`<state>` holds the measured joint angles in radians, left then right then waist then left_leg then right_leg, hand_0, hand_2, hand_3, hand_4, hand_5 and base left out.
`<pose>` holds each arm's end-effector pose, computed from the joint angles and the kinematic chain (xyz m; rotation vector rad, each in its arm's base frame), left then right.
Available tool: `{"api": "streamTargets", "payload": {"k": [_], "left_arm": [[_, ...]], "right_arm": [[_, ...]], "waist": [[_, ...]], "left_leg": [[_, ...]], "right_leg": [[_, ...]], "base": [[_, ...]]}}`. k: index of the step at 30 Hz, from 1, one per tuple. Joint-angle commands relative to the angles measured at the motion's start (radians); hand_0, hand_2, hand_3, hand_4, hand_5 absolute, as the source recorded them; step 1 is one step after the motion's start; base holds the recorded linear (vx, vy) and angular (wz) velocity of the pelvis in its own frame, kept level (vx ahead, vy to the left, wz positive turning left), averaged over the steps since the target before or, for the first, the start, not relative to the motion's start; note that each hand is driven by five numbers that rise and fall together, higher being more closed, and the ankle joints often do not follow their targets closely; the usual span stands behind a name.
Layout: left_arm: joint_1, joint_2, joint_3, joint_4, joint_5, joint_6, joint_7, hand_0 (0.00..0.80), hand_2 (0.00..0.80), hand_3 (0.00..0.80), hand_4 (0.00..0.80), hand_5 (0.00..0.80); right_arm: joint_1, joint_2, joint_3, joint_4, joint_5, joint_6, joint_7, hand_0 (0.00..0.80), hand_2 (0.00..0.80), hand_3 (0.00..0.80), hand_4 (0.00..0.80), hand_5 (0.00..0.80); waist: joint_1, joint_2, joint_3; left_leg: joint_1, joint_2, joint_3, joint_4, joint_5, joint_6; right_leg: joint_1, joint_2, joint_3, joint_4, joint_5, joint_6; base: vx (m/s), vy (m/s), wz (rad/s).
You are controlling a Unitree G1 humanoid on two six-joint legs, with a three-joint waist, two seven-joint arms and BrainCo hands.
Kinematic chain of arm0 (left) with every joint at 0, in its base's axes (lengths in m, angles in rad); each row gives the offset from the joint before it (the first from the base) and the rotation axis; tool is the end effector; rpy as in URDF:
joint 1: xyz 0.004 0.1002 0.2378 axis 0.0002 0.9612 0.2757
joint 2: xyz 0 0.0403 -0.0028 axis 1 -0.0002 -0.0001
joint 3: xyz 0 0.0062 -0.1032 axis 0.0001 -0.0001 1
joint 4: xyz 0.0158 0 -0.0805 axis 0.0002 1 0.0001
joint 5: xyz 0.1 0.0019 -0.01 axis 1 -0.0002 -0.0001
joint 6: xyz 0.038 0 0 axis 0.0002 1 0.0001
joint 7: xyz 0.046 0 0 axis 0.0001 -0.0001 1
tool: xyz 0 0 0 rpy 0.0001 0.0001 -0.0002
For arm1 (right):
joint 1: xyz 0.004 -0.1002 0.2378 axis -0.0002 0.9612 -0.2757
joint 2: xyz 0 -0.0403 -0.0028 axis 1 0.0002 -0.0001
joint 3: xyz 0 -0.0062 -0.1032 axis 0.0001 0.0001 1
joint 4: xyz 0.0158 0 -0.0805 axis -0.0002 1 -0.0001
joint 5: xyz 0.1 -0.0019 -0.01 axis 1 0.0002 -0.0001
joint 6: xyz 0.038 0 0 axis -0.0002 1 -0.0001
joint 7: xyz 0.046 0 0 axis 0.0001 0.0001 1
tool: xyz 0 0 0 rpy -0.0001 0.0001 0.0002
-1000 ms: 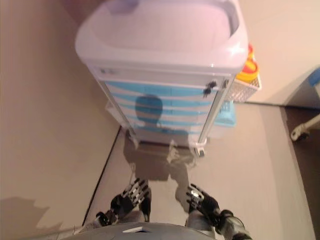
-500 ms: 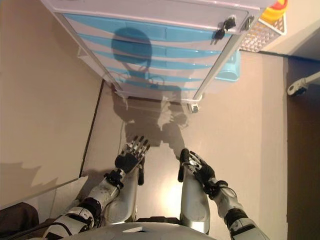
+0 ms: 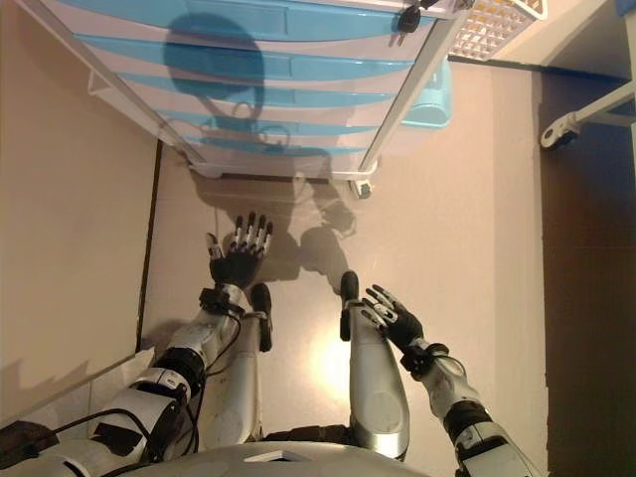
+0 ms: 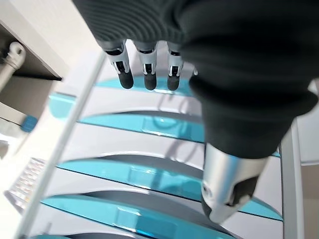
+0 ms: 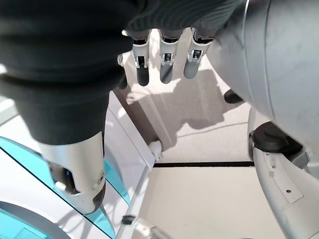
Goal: Open the drawer and pick up the medicine
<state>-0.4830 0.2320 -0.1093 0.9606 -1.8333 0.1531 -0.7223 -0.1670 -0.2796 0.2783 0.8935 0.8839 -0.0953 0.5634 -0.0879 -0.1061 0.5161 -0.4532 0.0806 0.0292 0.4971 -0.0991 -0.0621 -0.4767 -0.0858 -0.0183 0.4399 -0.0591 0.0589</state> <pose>0.2674 0.1820 -0.0081 -1.5925 -0.0795 -0.2837 0.1817 -0.2028 -0.0659 0.5843 0.5092 0.3231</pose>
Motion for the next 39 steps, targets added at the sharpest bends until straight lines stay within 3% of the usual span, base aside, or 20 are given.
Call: {"api": "streamTargets", "payload": {"k": [1, 17, 26, 39], "left_arm": [[-0.064, 0.019, 0.05, -0.024, -0.07, 0.017, 0.007, 0.0, 0.0, 0.0, 0.0, 0.0], [-0.393, 0.183, 0.051, -0.019, -0.139, -0.103, 0.242, 0.0, 0.0, 0.0, 0.0, 0.0], [-0.472, 0.23, 0.025, -0.042, -0.139, -0.136, 0.29, 0.0, 0.0, 0.0, 0.0, 0.0], [-0.585, 0.285, -0.024, -0.143, -0.139, -0.198, 0.275, 0.0, 0.0, 0.0, 0.0, 0.0]], "right_arm": [[0.098, -0.022, 0.096, -0.01, -0.001, 0.047, 0.024, 0.0, 0.0, 0.0, 0.0, 0.0], [0.129, -0.031, 0.193, -0.036, 0.056, 0.001, 0.044, 0.0, 0.0, 0.0, 0.0, 0.0], [0.147, -0.033, 0.218, -0.047, 0.073, -0.012, 0.047, 0.0, 0.0, 0.0, 0.0, 0.0], [0.153, -0.035, 0.242, -0.036, 0.105, -0.024, 0.066, 0.0, 0.0, 0.0, 0.0, 0.0]], "waist": [[-0.016, 0.001, -0.001], [-0.056, -0.048, 0.004], [-0.066, -0.053, 0.004], [-0.064, -0.063, 0.004]], "left_leg": [[-0.037, -0.032, 0.015, 0.006, -0.006, 0.041], [-0.08, 0.002, 0.037, 0.022, -0.025, 0.026], [-0.069, 0.011, 0.045, 0.004, -0.023, 0.02], [-0.056, 0.018, 0.047, -0.004, -0.029, 0.015]], "right_leg": [[-0.037, 0.035, -0.023, 0.039, 0.007, 0.009], [-0.039, 0.048, -0.023, -0.049, 0.055, 0.008], [-0.016, 0.051, -0.027, -0.088, 0.068, 0.003], [0.016, 0.055, -0.028, -0.131, 0.082, -0.001]], "base": [[-0.023, -0.015, -0.09], [-0.004, -0.035, -0.02], [0.001, -0.021, 0.0], [0.005, -0.021, 0.0]]}}
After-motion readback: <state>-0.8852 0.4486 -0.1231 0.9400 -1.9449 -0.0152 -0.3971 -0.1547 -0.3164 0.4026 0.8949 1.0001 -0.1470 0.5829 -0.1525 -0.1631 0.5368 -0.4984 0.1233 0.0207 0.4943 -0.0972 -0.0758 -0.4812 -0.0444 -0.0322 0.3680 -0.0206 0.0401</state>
